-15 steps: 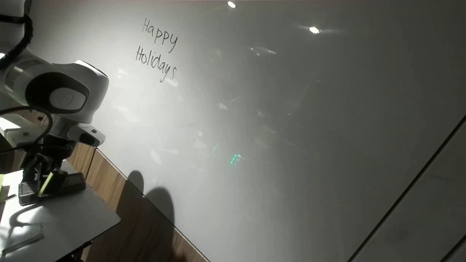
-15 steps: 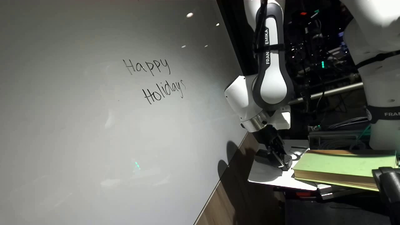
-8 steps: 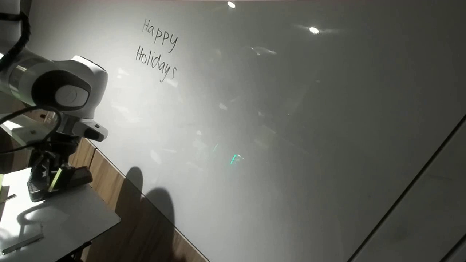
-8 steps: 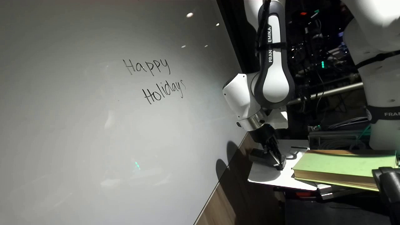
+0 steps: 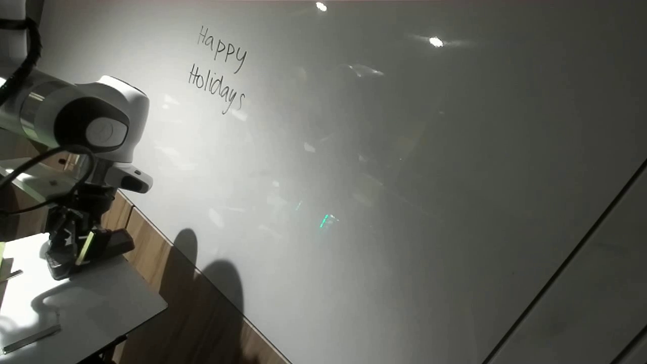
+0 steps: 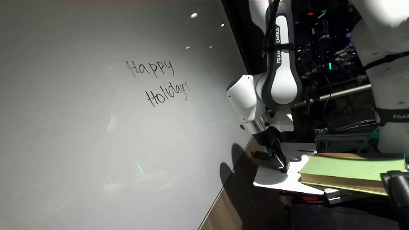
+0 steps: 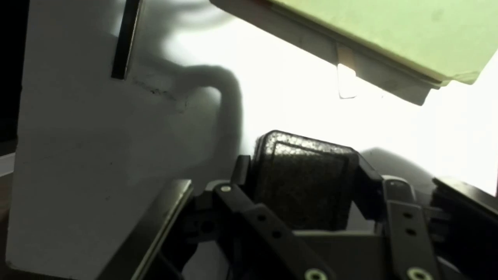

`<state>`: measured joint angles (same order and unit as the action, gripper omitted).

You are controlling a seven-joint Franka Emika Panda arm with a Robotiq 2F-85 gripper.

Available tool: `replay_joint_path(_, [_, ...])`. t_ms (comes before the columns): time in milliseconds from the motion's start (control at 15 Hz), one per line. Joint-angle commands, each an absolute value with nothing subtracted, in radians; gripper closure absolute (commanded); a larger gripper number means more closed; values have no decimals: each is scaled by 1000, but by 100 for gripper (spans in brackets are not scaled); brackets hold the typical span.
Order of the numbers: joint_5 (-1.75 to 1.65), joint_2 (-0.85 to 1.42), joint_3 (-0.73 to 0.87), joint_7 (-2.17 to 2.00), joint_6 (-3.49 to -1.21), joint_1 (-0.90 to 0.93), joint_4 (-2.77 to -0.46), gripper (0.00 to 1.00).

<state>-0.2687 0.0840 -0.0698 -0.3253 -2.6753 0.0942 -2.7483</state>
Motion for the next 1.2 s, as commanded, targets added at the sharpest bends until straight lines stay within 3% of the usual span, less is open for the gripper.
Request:
replay_joint_path(0, [-300, 72, -62, -359, -2686, 115, -2747, 63])
replay_joint_path(200, [-301, 67, -65, -361, -2682, 125, -2742, 63])
replay_joint_path(267, [-303, 49, -64, -362, -2688, 127, -2763, 13])
replay_joint_path(467, [-312, 62, -57, -361, -2679, 125, -2746, 0])
replay_joint_path(867, [-270, 8, -52, -322, -2685, 106, -2756, 0])
replay_joint_path(1133, [-105, -166, -68, -323, -2679, 98, -2773, 0])
